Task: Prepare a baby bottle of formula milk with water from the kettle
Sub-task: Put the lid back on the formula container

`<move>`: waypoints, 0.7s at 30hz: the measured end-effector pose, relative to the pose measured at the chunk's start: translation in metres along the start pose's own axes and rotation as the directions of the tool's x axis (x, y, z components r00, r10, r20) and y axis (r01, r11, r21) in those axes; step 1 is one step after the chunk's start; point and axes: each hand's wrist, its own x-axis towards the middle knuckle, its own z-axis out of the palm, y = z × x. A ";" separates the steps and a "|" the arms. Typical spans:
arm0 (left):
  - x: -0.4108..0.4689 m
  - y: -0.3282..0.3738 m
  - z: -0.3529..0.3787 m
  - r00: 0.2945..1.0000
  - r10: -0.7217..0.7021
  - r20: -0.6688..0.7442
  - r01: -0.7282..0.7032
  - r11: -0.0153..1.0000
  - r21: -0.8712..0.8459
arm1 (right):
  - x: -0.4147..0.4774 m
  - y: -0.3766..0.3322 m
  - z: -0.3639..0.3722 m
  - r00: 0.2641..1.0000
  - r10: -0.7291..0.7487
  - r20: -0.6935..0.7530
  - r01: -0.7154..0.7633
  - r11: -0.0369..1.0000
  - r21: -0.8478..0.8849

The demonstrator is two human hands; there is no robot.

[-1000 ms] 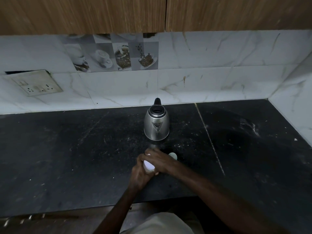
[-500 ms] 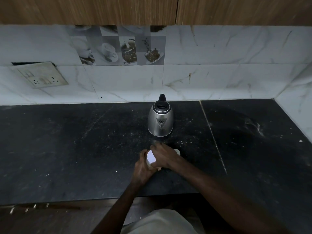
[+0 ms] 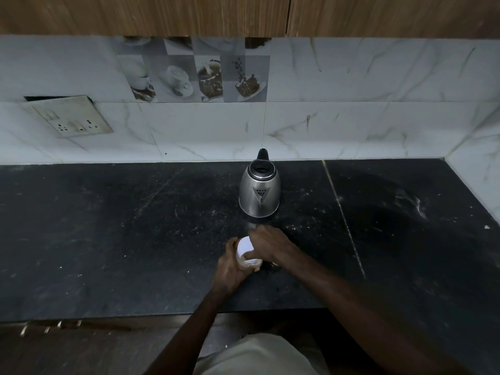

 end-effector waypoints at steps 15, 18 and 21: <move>-0.003 0.007 0.000 1.000 -0.014 -0.026 0.015 1.000 0.013 | 0.000 0.000 0.006 0.996 -0.087 -0.009 0.086 0.996 -0.032; -0.003 0.007 0.000 1.000 -0.018 -0.015 0.019 1.000 0.012 | 0.003 -0.003 0.008 0.999 -0.040 -0.033 0.038 0.998 -0.053; -0.004 0.007 0.000 1.000 -0.019 -0.021 0.019 1.000 0.011 | 0.002 -0.006 0.009 0.998 -0.019 -0.059 0.013 0.995 -0.095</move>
